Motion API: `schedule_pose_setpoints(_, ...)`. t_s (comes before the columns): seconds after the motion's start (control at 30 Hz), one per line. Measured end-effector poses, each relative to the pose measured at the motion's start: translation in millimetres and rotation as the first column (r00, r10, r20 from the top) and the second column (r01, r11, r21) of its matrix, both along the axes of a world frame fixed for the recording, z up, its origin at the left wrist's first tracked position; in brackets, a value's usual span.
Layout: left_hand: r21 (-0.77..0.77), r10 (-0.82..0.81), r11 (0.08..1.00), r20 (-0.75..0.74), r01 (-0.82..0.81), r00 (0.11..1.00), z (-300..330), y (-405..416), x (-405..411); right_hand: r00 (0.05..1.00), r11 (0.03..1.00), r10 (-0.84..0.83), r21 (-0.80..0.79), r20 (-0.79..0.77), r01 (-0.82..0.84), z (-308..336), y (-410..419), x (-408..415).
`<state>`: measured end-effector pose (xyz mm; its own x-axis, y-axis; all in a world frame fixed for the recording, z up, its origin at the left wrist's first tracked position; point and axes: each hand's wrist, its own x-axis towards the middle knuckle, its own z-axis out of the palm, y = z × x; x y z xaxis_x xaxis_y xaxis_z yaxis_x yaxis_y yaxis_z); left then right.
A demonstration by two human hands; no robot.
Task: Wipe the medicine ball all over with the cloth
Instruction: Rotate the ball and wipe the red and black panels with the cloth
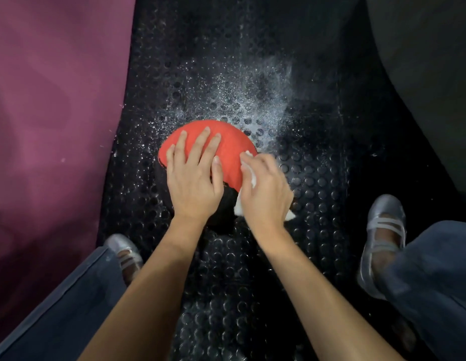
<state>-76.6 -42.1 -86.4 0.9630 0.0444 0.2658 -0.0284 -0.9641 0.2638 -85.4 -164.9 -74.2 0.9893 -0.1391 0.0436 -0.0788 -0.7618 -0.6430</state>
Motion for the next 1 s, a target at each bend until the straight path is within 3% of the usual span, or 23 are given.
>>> schedule_pose_setpoints(0.07,-0.005,0.001,1.000,0.013,-0.001,1.000,0.3,4.2,-1.6,0.994,0.996,0.082,-0.031,0.069,-0.080,-1.3,0.1,-9.7)
schedule_pose_setpoints(0.17,-0.006,0.001,1.000,0.018,-0.001,1.000,0.2,3.0,-6.1,0.994,0.993,-0.079,0.080,-0.070,0.084,-7.8,-8.8,13.9)
schedule_pose_setpoints(0.23,-0.001,0.008,1.000,0.010,-0.008,1.000,0.0,-1.3,-7.6,0.989,0.989,-0.122,0.071,-0.087,0.128,-7.0,-7.3,15.0)
schedule_pose_setpoints(0.4,0.009,-0.002,1.000,0.006,0.002,1.000,-0.4,4.5,-9.3,0.989,0.991,0.124,-0.070,0.083,-0.118,2.1,-2.0,-9.0)
schedule_pose_setpoints(0.53,0.019,-0.022,1.000,0.015,0.022,1.000,-0.5,0.4,-15.9,0.990,0.994,-0.073,0.066,-0.117,0.081,-4.8,-9.8,24.0)
schedule_pose_setpoints(0.7,0.018,-0.024,1.000,0.015,0.024,1.000,-0.3,8.9,-13.3,0.988,0.988,0.144,-0.059,0.055,-0.141,5.2,0.2,-0.9)
schedule_pose_setpoints(0.9,0.010,-0.053,0.999,0.037,0.053,0.998,-2.0,4.2,-19.6,0.957,0.994,-0.082,0.047,-0.277,0.099,-12.3,-17.6,41.1)
schedule_pose_setpoints(1.0,0.005,-0.040,0.999,0.035,0.040,0.999,-3.1,9.6,-17.1,0.991,0.999,0.034,0.005,-0.133,-0.033,-1.7,-11.1,26.2)
